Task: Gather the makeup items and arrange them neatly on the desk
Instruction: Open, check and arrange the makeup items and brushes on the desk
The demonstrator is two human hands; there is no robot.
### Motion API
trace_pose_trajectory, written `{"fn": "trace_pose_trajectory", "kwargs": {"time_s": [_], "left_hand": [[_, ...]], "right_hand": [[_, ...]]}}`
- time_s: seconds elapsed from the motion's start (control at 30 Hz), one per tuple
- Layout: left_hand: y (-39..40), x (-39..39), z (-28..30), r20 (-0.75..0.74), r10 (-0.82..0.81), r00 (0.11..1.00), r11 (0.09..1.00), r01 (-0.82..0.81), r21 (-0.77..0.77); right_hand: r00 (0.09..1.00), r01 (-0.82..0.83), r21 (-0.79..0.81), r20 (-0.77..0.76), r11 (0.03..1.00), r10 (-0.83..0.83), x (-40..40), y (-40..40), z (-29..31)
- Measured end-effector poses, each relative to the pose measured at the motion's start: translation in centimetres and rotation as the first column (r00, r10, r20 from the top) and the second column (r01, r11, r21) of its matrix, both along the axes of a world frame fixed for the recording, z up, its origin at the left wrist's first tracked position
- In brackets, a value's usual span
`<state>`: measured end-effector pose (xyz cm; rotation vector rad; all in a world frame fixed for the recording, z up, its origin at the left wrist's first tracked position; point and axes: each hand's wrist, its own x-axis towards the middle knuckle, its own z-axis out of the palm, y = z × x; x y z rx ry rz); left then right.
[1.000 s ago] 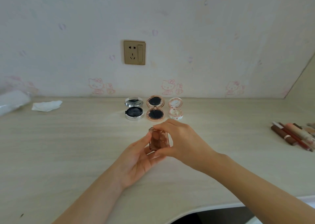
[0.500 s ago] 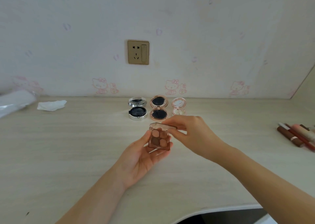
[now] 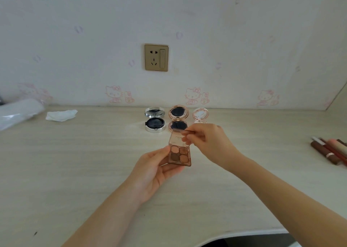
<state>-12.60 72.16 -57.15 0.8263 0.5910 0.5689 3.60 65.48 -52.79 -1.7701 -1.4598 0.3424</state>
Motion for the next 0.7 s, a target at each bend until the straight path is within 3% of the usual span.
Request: {"fn": "trace_pose_trajectory", "kwargs": {"time_s": [0.1,0.2,0.33,0.43,0.5,0.7], "left_hand": [[0.7,-0.4,0.4,-0.145,0.103,0.984,0.976,-0.073,0.204],[1.5,-1.3,0.5,-0.283,0.244,0.927,0.89,-0.098,0.446],[1.8,-3.0,-0.2,-0.439,0.368,0.82,0.601,0.15,0.785],[2.2,-4.3,-1.0,-0.484,0.394,0.781,0.419,0.316,0.851],[2.4,-4.9,-1.4,-0.504,0.406,0.763,0.354,0.377,0.856],[3.0,-5.2,-2.7,-0.362,0.435,0.824,0.193,0.307,0.932]], "right_hand": [[0.999,0.009,-0.038,-0.042,0.999,-0.011,0.2,0.8,-0.6],[0.998,0.003,-0.087,-0.057,0.996,-0.008,0.2,1.7,-1.2],[1.0,-0.016,-0.108,-0.021,0.994,0.013,-0.4,2.9,-2.3],[0.999,-0.031,-0.131,-0.009,0.991,0.03,-0.9,3.6,-3.0],[0.999,-0.044,-0.145,0.012,0.989,0.046,-1.3,3.8,-3.5],[0.998,-0.035,-0.157,0.044,0.987,0.042,-1.7,4.0,-3.9]]}}
